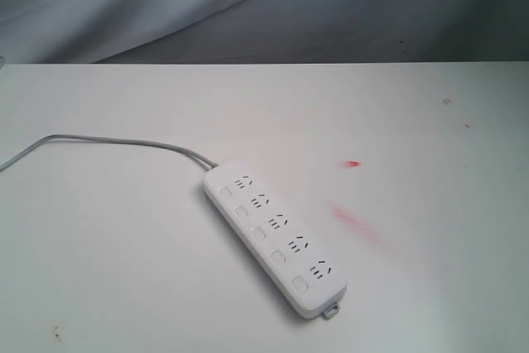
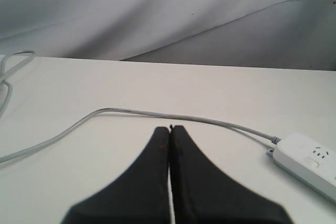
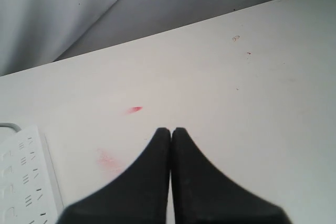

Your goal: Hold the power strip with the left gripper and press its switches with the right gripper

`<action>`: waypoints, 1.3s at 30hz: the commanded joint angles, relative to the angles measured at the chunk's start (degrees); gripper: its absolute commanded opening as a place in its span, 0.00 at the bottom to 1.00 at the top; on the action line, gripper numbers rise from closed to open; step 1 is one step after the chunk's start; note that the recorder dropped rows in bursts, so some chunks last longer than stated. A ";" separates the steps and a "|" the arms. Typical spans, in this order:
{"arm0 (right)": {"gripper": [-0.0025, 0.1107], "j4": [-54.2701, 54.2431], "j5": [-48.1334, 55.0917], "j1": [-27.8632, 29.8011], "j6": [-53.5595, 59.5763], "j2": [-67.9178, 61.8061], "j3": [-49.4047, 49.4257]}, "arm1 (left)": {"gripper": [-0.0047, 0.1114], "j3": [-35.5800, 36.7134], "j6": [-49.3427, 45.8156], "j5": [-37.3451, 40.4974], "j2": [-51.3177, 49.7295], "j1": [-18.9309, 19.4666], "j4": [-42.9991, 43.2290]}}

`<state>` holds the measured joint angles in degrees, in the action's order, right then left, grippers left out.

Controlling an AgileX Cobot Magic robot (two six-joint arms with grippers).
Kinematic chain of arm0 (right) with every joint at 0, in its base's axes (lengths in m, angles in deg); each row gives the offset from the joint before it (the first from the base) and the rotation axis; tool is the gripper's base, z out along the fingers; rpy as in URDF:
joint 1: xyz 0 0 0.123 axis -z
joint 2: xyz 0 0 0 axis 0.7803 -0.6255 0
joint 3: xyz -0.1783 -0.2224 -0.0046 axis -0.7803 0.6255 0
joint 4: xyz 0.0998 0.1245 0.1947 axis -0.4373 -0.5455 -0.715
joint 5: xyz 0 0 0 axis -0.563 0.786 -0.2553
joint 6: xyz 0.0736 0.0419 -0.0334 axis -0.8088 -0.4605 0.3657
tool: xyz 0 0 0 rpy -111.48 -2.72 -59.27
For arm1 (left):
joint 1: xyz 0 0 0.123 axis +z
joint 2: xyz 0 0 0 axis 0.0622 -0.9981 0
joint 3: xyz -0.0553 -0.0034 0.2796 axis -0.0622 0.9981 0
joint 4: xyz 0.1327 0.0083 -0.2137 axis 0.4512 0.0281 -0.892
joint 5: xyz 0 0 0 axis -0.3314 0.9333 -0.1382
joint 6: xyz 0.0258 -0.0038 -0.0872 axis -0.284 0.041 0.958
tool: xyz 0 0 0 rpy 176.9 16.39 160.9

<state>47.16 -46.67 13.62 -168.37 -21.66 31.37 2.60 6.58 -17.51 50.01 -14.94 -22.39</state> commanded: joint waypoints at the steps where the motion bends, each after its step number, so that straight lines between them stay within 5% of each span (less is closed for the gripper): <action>1: 0.02 0.83 -0.11 0.49 -0.23 0.41 0.14 | 0.04 0.28 1.07 -1.01 0.32 0.04 0.27; 33: 0.02 0.83 -0.11 0.49 -0.23 0.41 0.14 | 0.04 0.28 0.94 -0.79 0.48 0.04 -1.23; 39: 0.02 0.83 -0.11 0.49 -0.23 0.41 0.14 | 0.04 0.28 0.84 0.84 8.04 0.04 1.93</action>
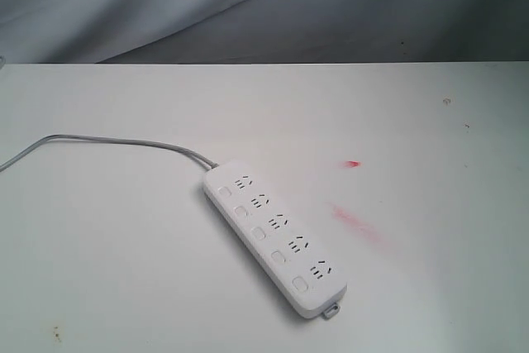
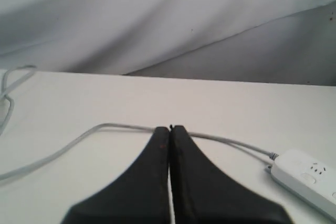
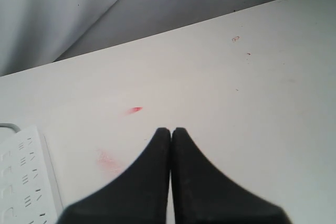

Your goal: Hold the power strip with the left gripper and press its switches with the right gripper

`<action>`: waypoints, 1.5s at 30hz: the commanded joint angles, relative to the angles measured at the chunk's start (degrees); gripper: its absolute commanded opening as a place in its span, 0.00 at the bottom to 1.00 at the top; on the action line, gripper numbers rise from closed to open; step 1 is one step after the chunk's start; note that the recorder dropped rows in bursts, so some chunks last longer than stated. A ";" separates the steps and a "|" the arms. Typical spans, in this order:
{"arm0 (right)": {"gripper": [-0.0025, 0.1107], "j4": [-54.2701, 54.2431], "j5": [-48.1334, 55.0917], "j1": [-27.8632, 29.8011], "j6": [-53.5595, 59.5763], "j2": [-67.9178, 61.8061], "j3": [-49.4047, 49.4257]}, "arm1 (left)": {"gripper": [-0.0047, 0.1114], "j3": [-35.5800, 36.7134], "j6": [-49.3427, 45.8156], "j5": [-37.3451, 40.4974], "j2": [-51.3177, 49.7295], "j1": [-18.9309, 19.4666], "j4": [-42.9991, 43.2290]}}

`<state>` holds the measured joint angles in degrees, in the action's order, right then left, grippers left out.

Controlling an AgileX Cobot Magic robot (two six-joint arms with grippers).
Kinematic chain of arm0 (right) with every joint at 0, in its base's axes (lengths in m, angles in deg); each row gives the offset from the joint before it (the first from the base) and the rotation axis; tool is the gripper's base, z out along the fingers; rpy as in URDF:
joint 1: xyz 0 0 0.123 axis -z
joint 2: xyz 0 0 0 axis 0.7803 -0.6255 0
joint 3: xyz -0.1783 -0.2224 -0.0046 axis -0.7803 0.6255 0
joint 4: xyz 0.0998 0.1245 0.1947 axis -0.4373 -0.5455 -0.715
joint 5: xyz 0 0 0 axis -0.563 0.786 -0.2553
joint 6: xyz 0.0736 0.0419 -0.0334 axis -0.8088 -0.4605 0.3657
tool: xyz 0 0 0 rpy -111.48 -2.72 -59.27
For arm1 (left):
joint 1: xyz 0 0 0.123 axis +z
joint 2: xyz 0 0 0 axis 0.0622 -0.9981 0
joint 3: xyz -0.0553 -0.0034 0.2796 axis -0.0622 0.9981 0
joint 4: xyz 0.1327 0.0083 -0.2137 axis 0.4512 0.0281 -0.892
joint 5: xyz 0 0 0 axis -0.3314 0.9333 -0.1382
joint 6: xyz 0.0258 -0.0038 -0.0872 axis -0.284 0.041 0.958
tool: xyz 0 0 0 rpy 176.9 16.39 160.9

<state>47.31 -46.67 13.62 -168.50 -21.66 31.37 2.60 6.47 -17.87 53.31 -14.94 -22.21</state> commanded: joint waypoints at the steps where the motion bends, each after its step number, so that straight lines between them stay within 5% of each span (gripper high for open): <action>1: 0.02 0.67 -0.11 0.49 -0.09 0.41 0.14 | 0.04 0.28 1.48 2.09 6.16 0.04 1.75; 12: 0.02 0.67 -0.11 0.49 -0.09 0.41 0.14 | 0.04 0.28 32.75 12.87 14.90 0.56 33.70; 20: 0.02 0.67 -0.11 0.49 -0.09 0.41 0.14 | 0.04 0.28 36.44 19.26 17.70 8.41 35.47; 45: 0.02 0.67 -0.11 0.49 -0.09 0.41 0.14 | 0.04 0.28 32.75 19.23 17.70 8.41 34.81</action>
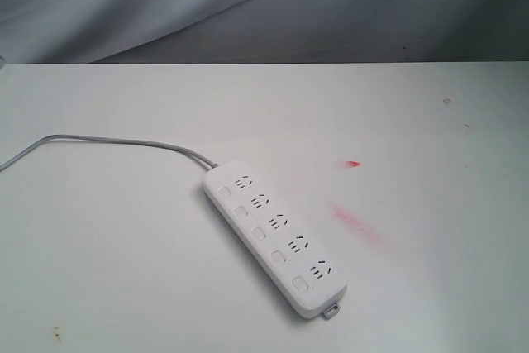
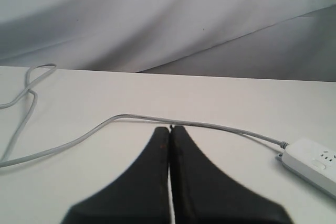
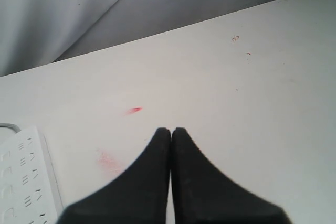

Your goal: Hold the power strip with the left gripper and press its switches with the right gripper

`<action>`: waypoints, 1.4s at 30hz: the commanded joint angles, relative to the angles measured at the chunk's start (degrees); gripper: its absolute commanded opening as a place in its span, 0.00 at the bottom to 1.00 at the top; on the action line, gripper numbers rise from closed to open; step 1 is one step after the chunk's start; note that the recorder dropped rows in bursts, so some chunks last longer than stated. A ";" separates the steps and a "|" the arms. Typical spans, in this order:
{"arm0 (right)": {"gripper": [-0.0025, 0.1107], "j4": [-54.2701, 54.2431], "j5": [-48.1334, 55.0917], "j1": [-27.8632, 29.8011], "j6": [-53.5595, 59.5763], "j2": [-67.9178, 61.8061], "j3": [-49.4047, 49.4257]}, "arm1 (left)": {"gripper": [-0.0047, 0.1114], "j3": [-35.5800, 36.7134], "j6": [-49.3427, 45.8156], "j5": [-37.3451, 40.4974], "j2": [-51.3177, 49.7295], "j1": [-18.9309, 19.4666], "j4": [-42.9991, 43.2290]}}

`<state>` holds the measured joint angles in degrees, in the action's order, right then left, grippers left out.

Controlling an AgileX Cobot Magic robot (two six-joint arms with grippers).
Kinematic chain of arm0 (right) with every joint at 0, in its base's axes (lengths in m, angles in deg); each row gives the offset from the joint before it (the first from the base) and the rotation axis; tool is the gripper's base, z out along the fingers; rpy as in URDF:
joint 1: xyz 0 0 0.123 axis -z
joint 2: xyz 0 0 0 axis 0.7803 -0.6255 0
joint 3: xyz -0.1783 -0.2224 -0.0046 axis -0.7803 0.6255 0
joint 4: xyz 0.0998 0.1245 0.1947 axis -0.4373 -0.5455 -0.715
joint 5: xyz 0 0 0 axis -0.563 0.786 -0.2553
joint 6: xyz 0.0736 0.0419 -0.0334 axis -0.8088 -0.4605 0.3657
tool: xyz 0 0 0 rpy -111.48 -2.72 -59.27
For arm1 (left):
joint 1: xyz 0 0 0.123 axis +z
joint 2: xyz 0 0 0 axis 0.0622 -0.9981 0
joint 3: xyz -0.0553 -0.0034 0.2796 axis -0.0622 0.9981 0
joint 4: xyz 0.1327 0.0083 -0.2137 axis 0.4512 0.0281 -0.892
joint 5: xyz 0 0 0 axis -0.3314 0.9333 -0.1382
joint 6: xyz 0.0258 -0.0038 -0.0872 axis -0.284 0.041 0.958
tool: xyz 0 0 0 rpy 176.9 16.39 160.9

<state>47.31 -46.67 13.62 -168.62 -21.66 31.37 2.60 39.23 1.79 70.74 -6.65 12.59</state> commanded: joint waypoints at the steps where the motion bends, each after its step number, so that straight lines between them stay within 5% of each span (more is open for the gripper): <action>1: 0.02 0.67 -0.11 0.49 0.03 0.41 0.14 | 0.04 0.28 0.00 -0.43 0.27 0.12 0.01; 16: 0.02 0.67 0.06 1.75 0.05 2.15 0.14 | 0.04 0.28 0.00 -0.43 0.27 0.12 0.01; 28: 0.02 2.18 -9.39 18.78 17.53 10.83 0.14 | 0.04 0.28 0.00 -0.43 0.27 0.12 0.01; 42: 0.02 1.55 -15.04 30.44 23.09 12.95 0.56 | 0.04 0.28 -0.51 -0.41 0.27 0.12 0.01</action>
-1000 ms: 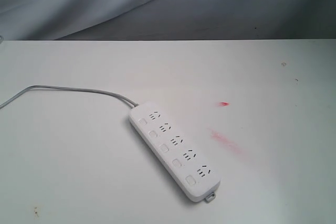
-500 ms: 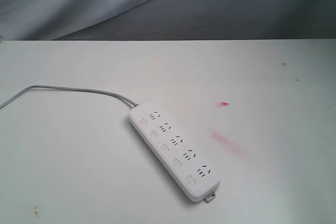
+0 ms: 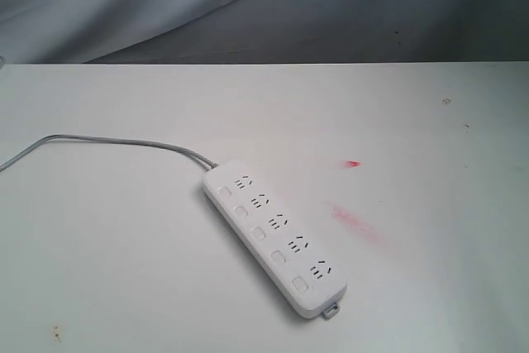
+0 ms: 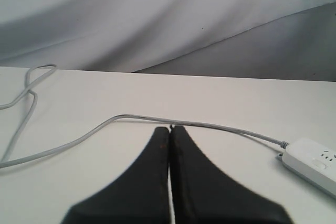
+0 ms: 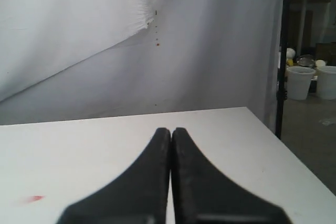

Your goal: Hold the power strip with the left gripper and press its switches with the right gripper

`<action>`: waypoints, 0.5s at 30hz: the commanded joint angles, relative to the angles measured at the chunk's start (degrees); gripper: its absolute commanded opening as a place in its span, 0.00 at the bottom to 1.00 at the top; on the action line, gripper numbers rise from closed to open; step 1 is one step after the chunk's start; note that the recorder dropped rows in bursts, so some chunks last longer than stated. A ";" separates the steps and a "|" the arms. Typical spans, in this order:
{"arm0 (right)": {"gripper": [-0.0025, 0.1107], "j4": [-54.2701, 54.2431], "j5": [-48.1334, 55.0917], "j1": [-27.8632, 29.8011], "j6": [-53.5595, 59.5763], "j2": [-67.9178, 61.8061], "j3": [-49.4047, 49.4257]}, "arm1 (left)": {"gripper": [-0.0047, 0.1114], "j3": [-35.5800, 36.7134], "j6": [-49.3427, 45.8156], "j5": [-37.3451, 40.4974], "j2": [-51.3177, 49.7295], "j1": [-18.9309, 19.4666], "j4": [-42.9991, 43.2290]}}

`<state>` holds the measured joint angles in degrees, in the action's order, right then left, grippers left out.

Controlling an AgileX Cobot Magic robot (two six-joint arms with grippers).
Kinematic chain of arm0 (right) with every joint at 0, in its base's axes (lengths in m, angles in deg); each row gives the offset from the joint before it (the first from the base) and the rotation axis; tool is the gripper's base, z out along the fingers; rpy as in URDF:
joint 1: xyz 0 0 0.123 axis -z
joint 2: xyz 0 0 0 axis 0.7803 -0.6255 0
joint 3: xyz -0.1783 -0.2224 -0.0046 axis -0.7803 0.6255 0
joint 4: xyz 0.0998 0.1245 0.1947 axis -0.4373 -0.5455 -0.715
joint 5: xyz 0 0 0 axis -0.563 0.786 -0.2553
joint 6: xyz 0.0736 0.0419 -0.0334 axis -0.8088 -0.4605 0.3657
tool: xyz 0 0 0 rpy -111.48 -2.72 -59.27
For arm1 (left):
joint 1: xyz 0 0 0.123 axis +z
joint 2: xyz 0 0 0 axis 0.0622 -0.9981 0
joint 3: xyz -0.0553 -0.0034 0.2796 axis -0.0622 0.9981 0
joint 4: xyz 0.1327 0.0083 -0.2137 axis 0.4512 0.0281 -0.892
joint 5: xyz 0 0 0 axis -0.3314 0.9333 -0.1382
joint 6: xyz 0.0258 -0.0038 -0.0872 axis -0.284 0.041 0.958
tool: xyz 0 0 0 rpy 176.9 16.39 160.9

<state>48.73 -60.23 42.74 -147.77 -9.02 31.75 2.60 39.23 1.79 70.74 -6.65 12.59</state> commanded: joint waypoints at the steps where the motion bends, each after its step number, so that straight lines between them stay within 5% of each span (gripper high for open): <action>1: 0.02 0.12 -1.49 1.17 2.54 0.31 0.19 | 0.04 0.28 -0.51 -0.41 0.27 0.12 0.01; 15: 0.02 -0.41 -1.49 1.07 2.64 0.31 0.19 | 0.04 0.28 -0.64 -0.41 0.27 0.12 0.01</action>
<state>48.63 -61.22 43.47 -145.47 -9.02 31.75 2.60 39.23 1.79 70.74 -6.65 12.59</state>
